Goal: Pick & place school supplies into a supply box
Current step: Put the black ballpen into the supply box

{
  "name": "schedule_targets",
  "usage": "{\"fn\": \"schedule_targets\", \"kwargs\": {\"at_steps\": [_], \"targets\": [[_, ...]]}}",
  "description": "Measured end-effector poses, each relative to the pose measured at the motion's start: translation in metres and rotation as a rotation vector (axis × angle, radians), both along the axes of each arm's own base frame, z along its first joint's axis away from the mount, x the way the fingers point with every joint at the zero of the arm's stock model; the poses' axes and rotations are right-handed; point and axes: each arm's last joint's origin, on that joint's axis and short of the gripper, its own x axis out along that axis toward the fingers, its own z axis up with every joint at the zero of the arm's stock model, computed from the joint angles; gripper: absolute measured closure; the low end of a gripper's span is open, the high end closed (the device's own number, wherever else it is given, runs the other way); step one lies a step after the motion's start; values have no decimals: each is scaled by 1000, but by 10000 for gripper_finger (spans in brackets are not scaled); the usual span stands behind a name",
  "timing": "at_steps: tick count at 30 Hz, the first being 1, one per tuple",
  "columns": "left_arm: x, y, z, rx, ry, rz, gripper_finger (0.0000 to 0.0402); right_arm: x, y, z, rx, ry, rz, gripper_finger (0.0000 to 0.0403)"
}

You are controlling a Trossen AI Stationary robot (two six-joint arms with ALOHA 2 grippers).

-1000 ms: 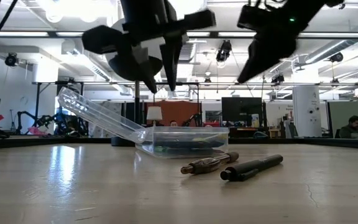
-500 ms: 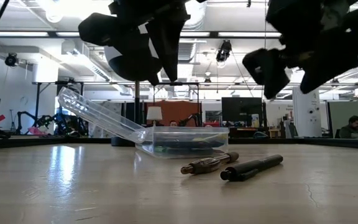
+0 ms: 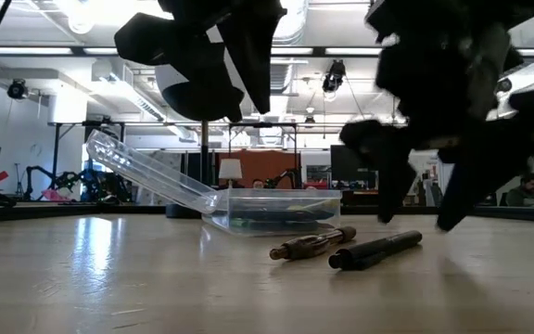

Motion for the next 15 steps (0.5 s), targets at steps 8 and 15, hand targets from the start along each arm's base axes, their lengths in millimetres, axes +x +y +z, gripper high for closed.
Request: {"fn": "schedule_targets", "kwargs": {"at_steps": [8,15], "targets": [[-2,-5,4,-21,-29,8,276,11,3,-18,-8,49,5,184],[-3,-6,5,-22,-32,7,276,7,3,-27,0,87,0,205]]}}
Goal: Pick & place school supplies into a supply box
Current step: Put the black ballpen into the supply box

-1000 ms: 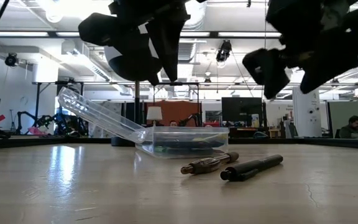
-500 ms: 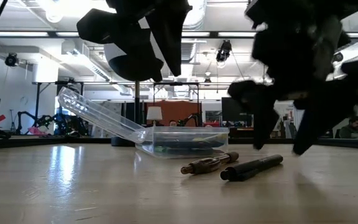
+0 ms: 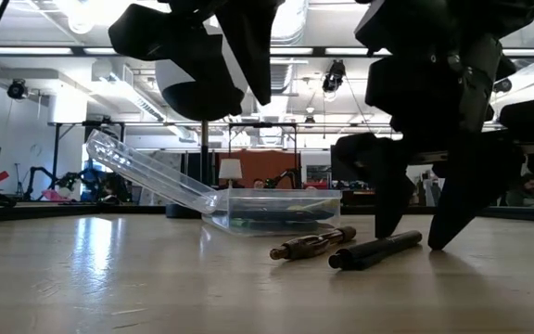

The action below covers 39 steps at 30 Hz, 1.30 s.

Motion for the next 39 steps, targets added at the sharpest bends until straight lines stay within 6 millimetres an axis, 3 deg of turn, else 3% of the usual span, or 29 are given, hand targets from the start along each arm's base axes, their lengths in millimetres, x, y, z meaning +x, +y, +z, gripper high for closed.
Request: {"fn": "schedule_targets", "kwargs": {"at_steps": [16,21,31,39], "targets": [[0,0,0,2,2,-1,276,-3,1,-1,-13,20,20,382],[0,0,0,2,2,-1,276,-6,1,6,-20,21,17,384],[4,-5,2,-26,-53,-6,276,-28,-12,40,-88,-21,-46,388],[0,-19,3,-39,-77,-40,283,-35,-30,74,41,-114,-241,389]]}}
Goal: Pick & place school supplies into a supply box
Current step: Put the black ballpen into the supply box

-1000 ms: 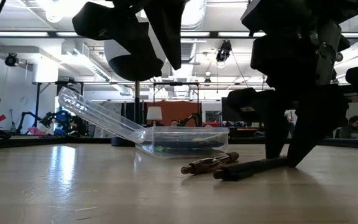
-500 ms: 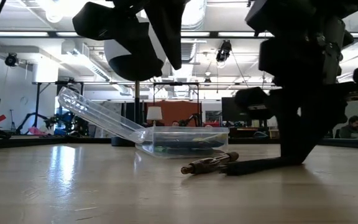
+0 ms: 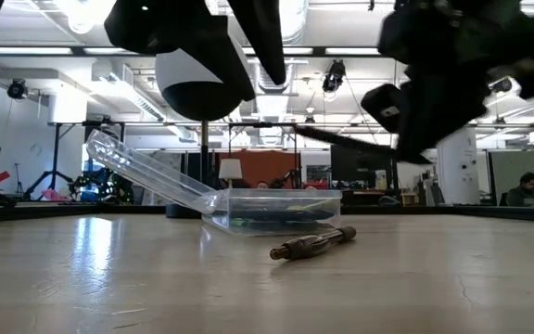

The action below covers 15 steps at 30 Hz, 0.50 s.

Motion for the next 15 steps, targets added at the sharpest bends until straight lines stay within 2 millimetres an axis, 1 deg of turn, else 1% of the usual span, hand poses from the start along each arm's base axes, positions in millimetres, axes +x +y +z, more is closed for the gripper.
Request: {"fn": "schedule_targets", "kwargs": {"at_steps": [5,9,13,15], "targets": [[-4,-9,0,-15,-7,1,284,6,-15,16,193,-64,-196,390],[-9,-17,0,-22,-9,-9,284,15,-22,21,342,-108,-366,390],[-14,-25,0,-28,-12,-22,284,24,-33,24,424,-177,-543,390],[-15,-28,0,-30,-13,-29,284,28,-41,22,449,-181,-602,390]]}}
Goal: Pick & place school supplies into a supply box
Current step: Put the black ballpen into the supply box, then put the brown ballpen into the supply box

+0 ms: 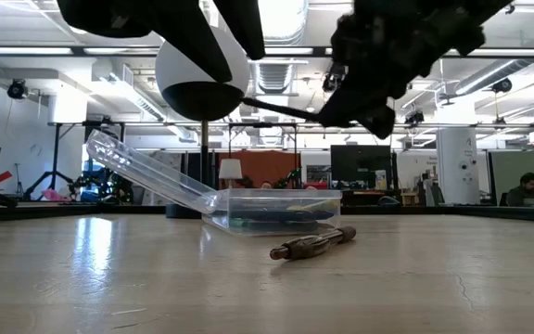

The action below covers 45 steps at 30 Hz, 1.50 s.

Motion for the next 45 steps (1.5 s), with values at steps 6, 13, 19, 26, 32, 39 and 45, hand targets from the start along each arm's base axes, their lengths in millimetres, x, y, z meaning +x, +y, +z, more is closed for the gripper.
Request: {"fn": "schedule_targets", "kwargs": {"at_steps": [6,13,19,26,32,39,45], "targets": [[3,-4,1,-29,-40,-6,284,14,-16,-17,75,63,-47,390],[9,0,-11,-31,-72,-25,284,40,-16,-34,250,132,-141,381],[6,2,-23,-32,-50,3,284,47,-17,-41,426,198,-380,322],[17,7,-39,-101,-160,30,284,42,-17,-23,309,130,-321,269],[14,17,-60,-69,-121,34,284,28,-9,1,-34,79,-178,248],[18,21,-62,-48,-151,6,284,22,-10,8,-100,77,-197,234],[22,22,-45,-12,-128,-14,284,19,-11,8,-135,100,-221,226]]}}
